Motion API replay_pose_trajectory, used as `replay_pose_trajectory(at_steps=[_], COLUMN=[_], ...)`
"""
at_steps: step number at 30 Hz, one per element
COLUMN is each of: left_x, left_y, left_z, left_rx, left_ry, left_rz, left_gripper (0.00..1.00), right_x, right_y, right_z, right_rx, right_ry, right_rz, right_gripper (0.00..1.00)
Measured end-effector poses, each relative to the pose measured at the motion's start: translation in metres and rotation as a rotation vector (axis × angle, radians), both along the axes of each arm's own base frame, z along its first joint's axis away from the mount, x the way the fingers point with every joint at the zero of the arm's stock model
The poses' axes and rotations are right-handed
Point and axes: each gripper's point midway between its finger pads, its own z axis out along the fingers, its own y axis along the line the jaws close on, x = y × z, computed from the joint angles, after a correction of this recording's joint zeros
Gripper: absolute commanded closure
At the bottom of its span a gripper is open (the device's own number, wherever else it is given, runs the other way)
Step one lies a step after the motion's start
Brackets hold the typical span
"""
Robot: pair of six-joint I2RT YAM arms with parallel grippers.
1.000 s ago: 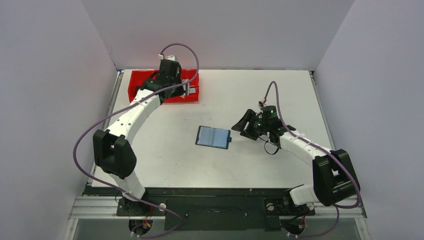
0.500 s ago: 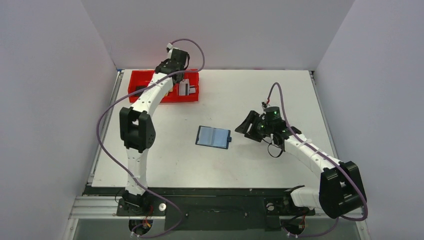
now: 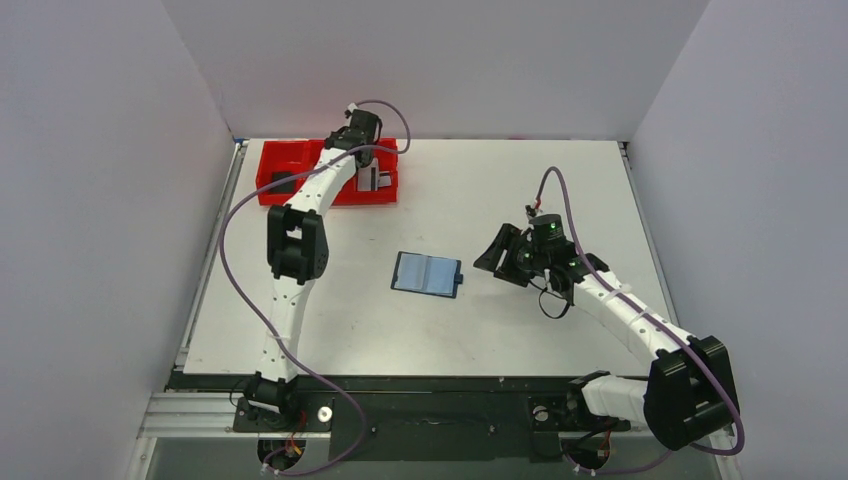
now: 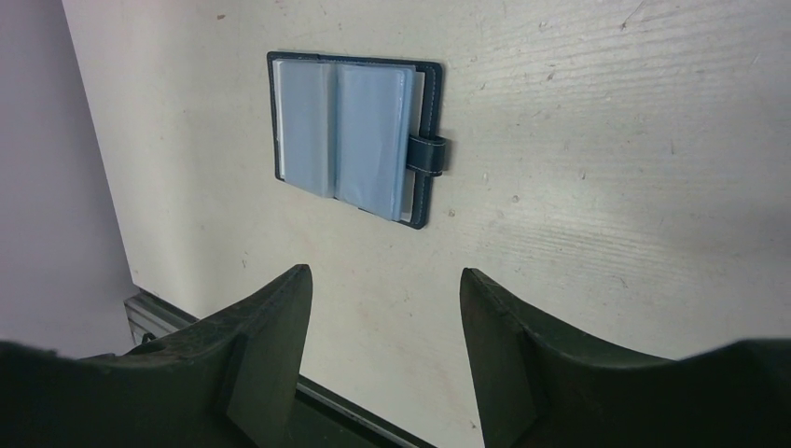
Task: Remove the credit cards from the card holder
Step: Place the credit card in the storage box.
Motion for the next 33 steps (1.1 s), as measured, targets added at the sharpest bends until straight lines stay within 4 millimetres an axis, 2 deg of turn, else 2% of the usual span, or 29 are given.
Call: replay_pose_trajectory(at_steps=[3, 6, 8, 10, 12, 18, 24, 28, 33], left_x=[0.001, 0.002, 0.003, 0.004, 0.005, 0.007, 0.006, 0.001, -0.020], left_y=[0.007, 0.014, 0.017, 0.018, 0.017, 0.011, 0.007, 0.001, -0.018], left_z=[-0.013, -0.019, -0.022, -0.024, -0.025, -0.023, -0.024, -0.010, 0.040], left_rx=[0.000, -0.015, -0.027, -0.041, -0.055, -0.094, -0.139, -0.212, -0.383], left_ry=[0.028, 0.041, 0.047, 0.051, 0.053, 0.046, 0.050, 0.036, -0.032], left_rz=[0.000, 0.004, 0.003, -0.001, -0.008, -0.022, -0.024, -0.029, -0.038], left_gripper=[0.99, 0.92, 0.84, 0.71, 0.64, 0.61, 0.61, 0.61, 0.61], right_x=[-0.001, -0.001, -0.002, -0.003, -0.003, -0.007, -0.004, 0.000, 0.005], right_y=[-0.001, -0.001, 0.000, 0.000, 0.001, 0.002, 0.004, 0.010, 0.030], right_z=[0.000, 0.000, -0.001, -0.002, -0.002, -0.002, 0.007, 0.013, 0.012], right_rx=[-0.009, -0.012, -0.017, -0.023, -0.029, -0.055, -0.082, -0.118, -0.170], right_ry=[0.004, 0.003, 0.004, 0.004, 0.003, 0.003, -0.019, -0.036, -0.044], right_rz=[0.003, 0.006, 0.007, 0.007, 0.009, 0.023, 0.028, 0.033, 0.064], right_gripper=[0.44, 0.44, 0.44, 0.44, 0.44, 0.44, 0.44, 0.43, 0.43])
